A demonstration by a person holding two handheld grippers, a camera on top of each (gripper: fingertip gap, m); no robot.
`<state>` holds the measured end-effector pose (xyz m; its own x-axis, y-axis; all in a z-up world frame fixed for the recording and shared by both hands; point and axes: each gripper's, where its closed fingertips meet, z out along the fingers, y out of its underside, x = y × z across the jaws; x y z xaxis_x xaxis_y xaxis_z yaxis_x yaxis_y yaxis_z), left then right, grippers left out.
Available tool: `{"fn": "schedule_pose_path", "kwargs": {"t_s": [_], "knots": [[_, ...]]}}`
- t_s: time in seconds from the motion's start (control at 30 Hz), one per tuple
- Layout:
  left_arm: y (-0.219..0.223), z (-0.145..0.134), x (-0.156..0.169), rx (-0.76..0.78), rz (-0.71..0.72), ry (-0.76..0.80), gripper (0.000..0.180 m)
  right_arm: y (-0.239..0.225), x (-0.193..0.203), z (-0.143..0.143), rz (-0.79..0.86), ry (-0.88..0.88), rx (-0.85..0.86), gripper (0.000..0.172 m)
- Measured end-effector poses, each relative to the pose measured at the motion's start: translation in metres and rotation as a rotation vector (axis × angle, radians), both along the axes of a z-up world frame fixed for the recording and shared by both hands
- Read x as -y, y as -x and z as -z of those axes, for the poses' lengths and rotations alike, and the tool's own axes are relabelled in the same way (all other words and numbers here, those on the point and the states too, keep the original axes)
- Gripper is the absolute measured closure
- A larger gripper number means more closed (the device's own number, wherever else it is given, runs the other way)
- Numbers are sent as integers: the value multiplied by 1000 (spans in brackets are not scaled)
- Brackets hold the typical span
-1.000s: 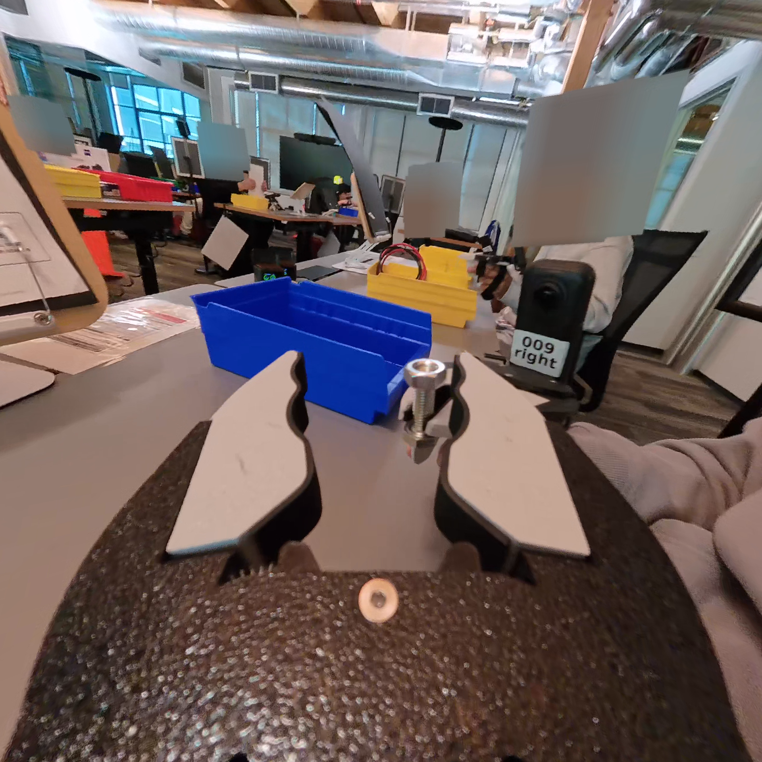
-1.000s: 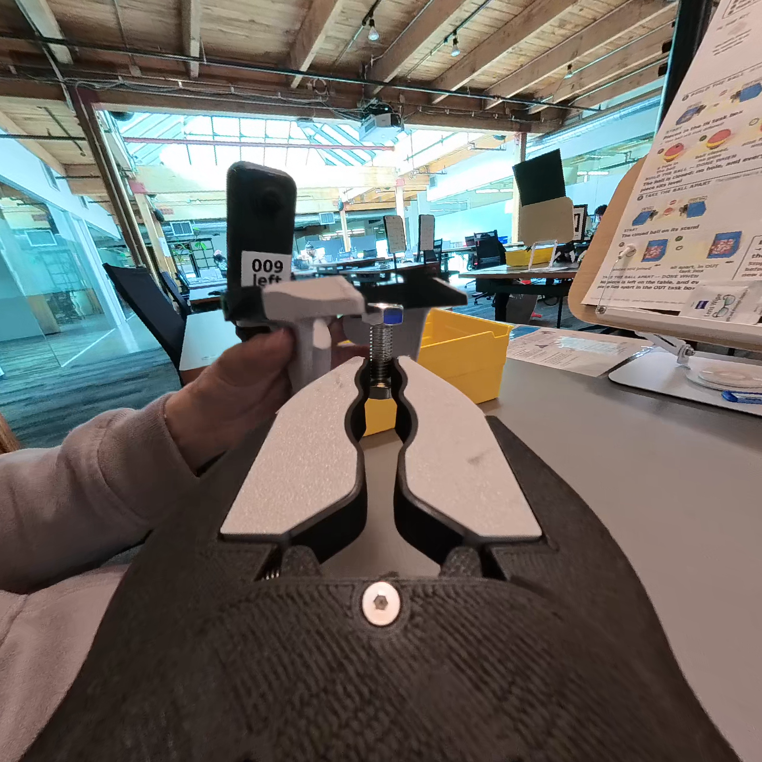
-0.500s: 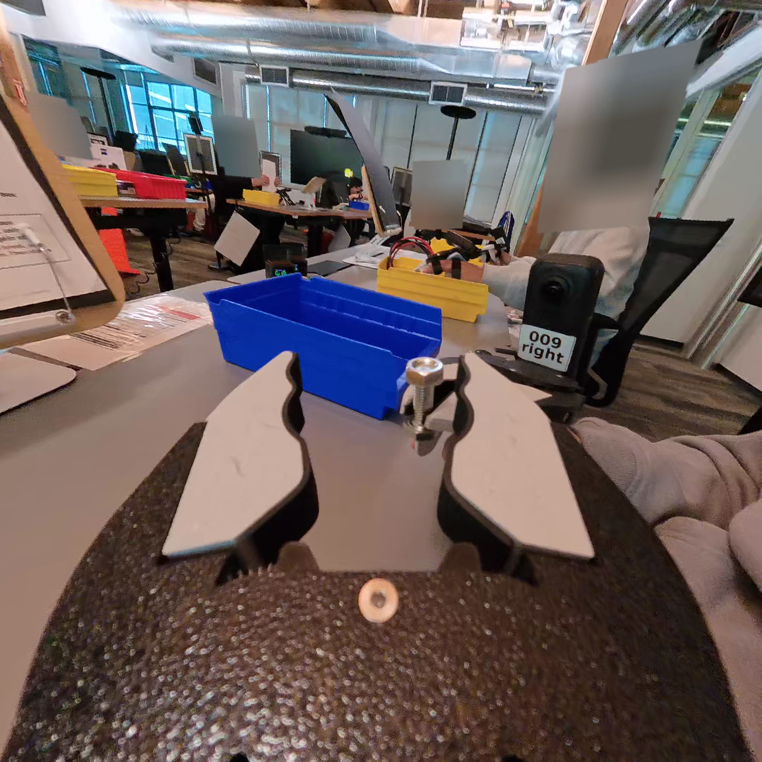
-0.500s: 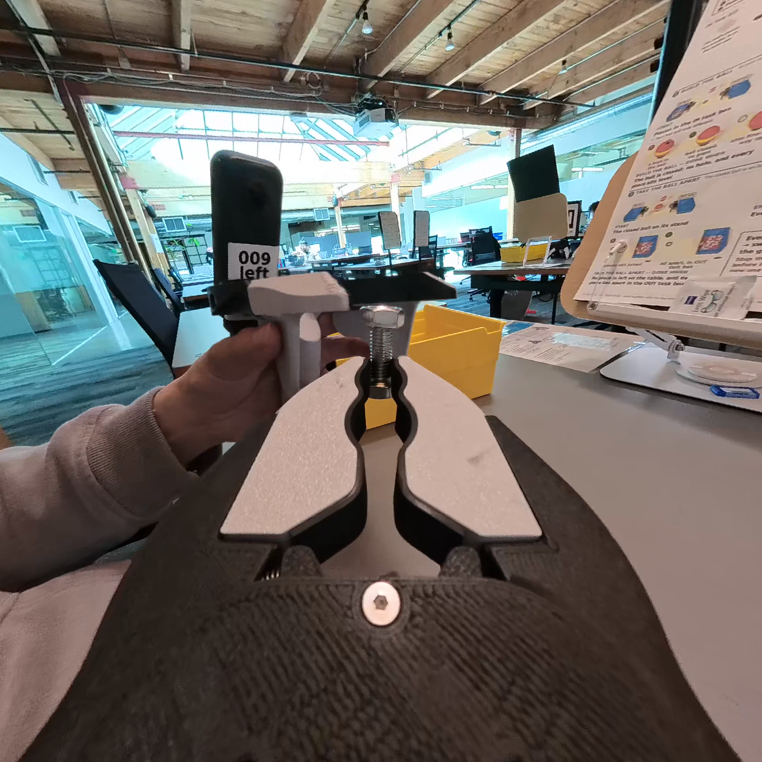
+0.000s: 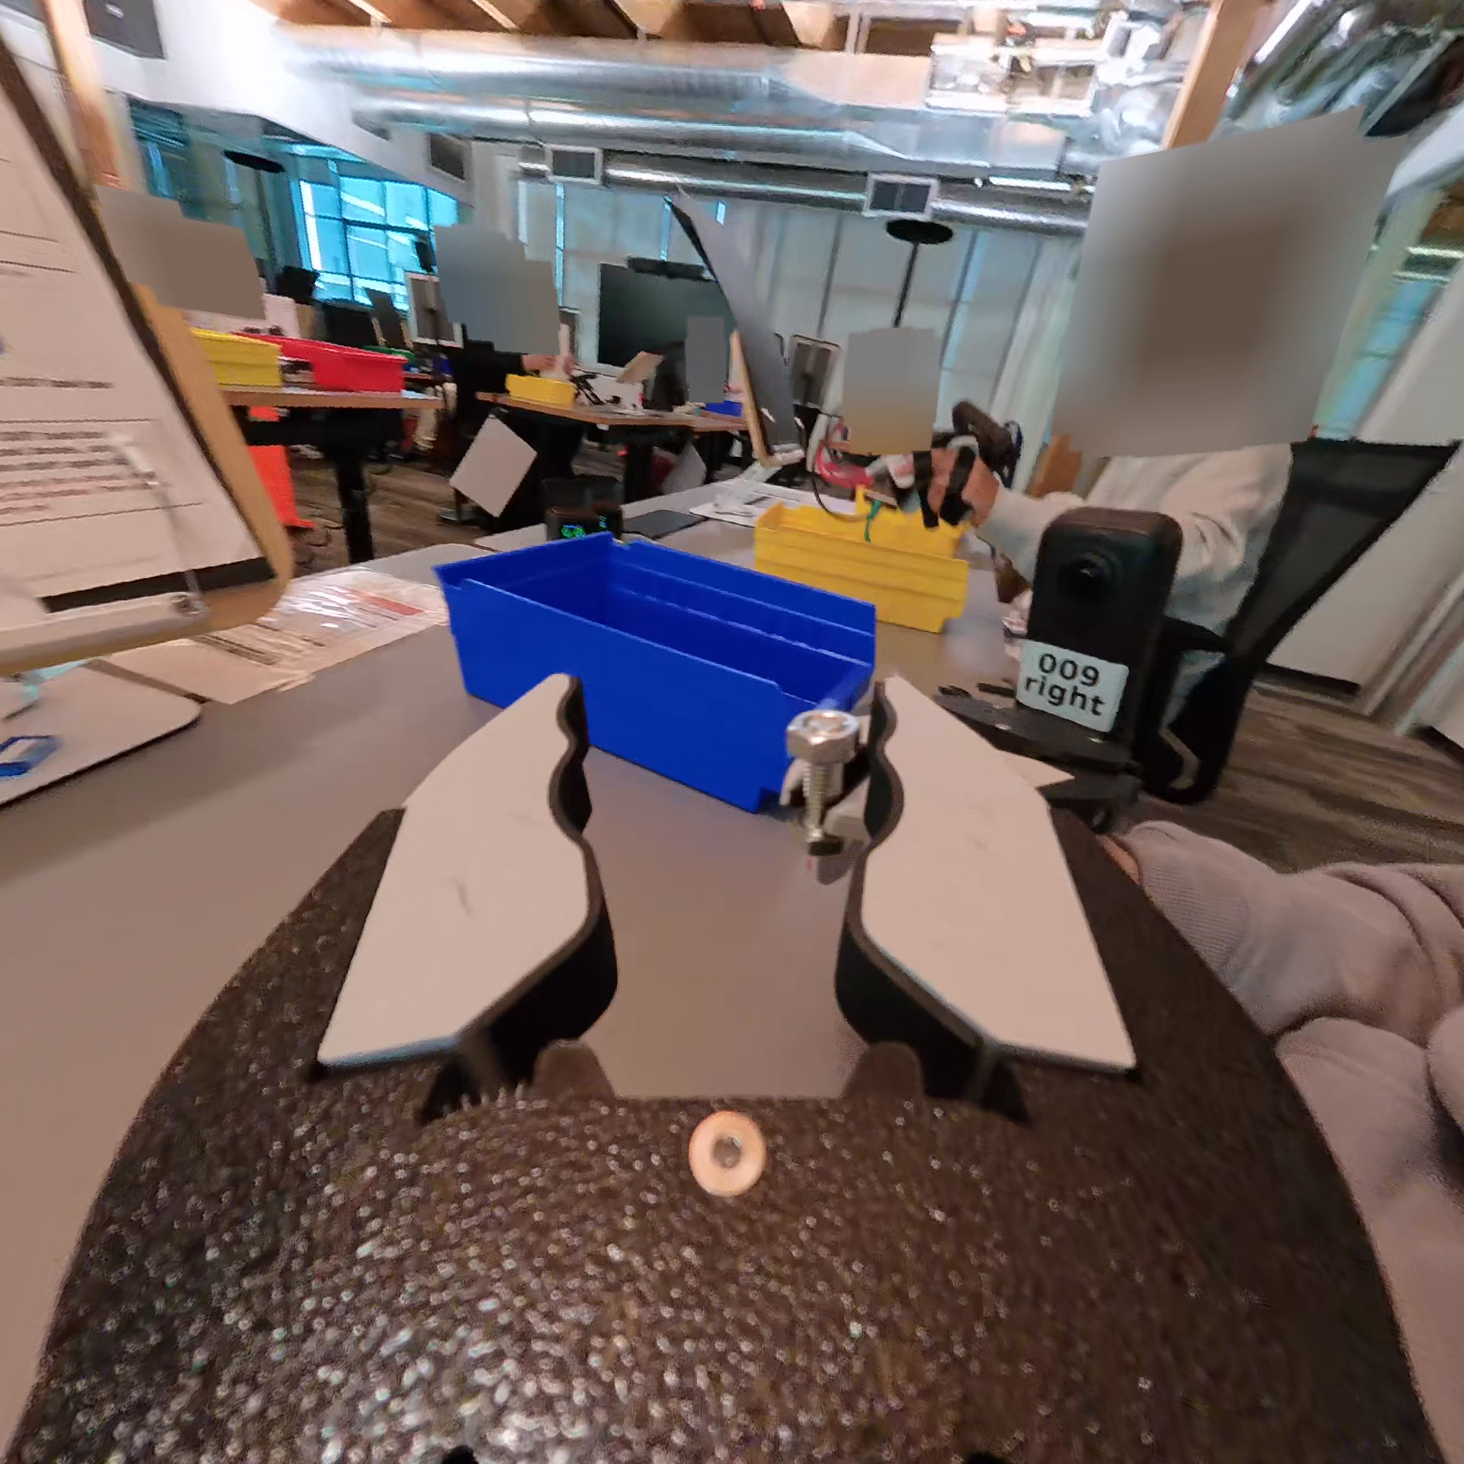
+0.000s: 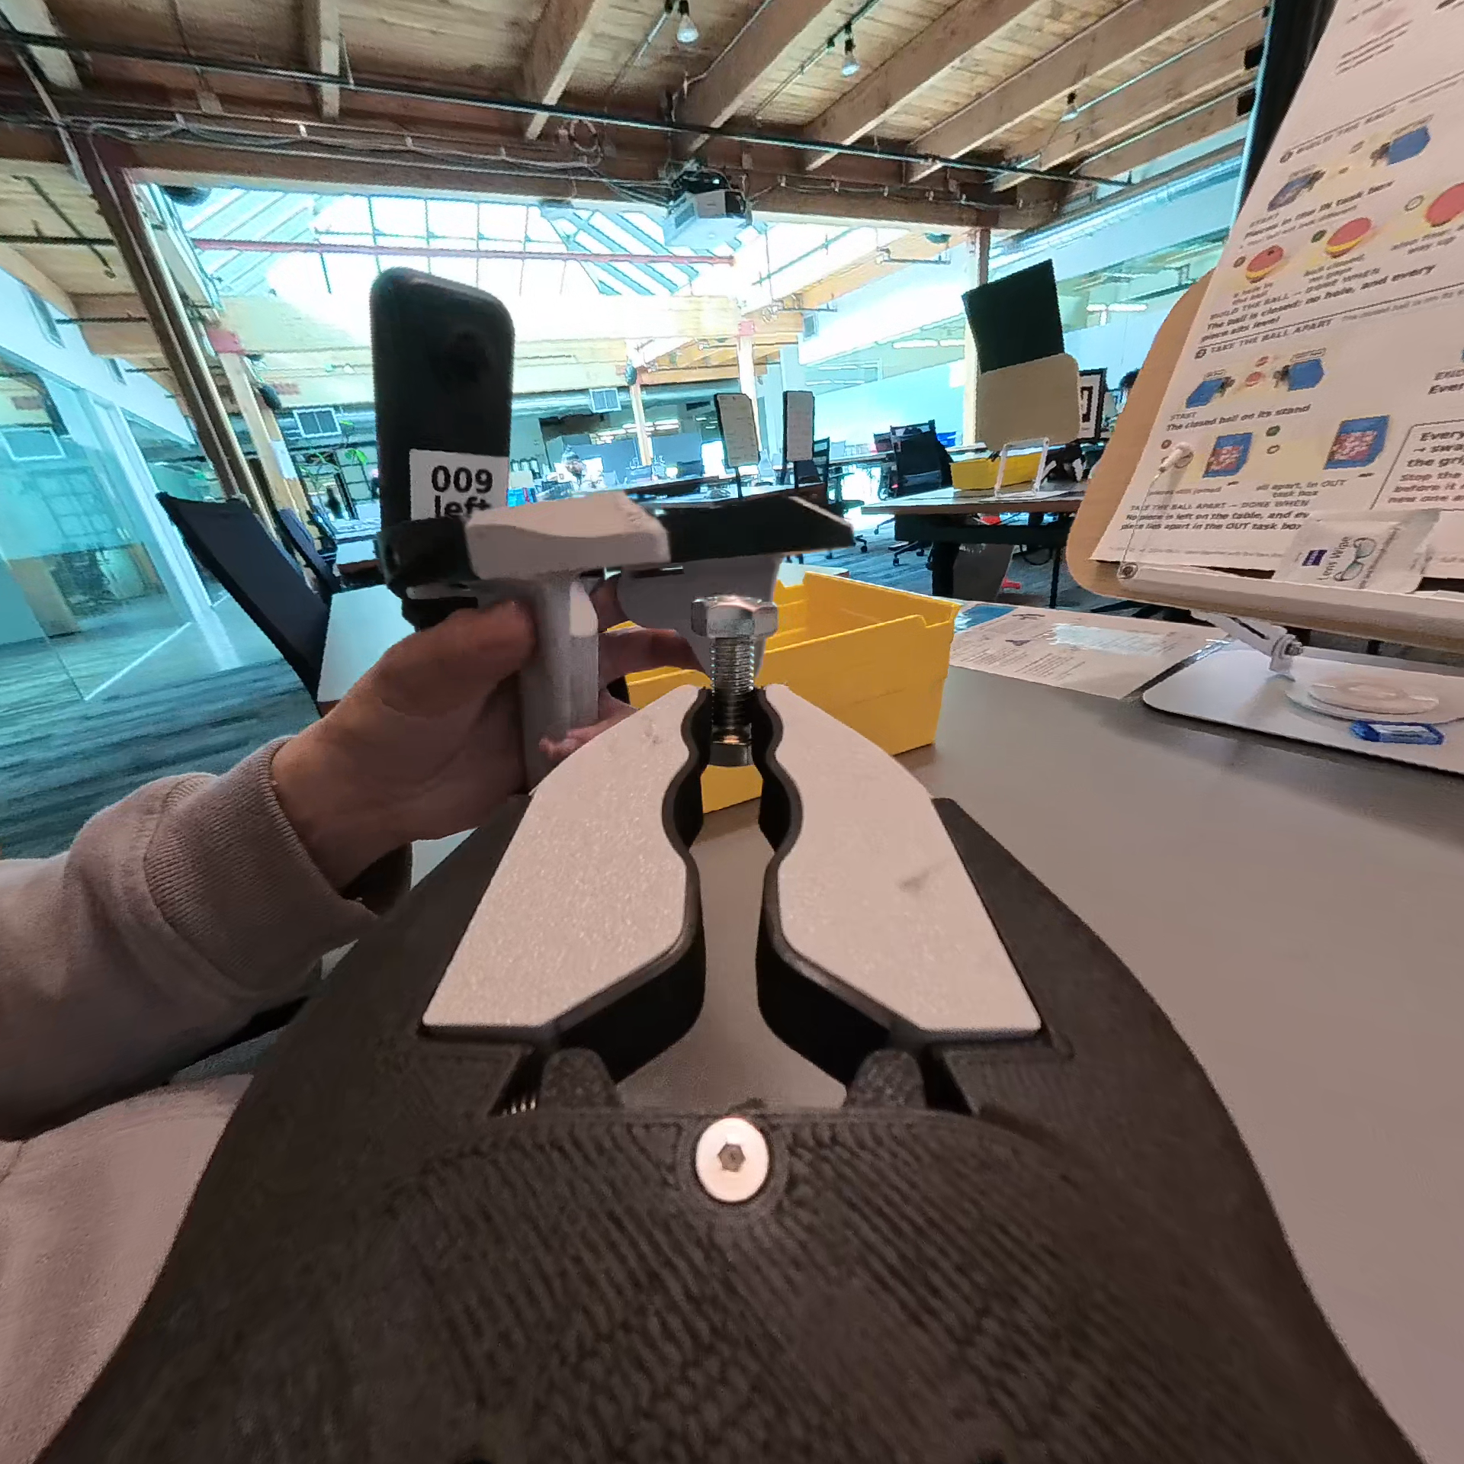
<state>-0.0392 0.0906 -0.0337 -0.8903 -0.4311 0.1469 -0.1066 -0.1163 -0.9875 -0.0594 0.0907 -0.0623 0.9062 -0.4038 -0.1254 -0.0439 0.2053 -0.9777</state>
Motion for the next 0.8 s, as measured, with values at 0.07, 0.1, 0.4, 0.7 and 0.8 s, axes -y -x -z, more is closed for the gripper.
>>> {"fn": "schedule_pose_path", "kwargs": {"t_s": [0.07,0.1,0.4,0.7,0.8], "knots": [[3,4,8,-5,21,-24,112,2,-2,-1,-9,1,3,163],[2,8,9,-9,14,-37,112,3,-1,-3,-11,-6,5,163],[-31,14,-36,-96,-177,21,129,-9,11,0,29,-6,-29,163],[-12,12,-7,-47,-63,-20,124,-9,11,-2,23,-11,-38,163],[-13,12,-9,-51,-65,-18,124,-13,18,-4,46,9,-44,163]]}}
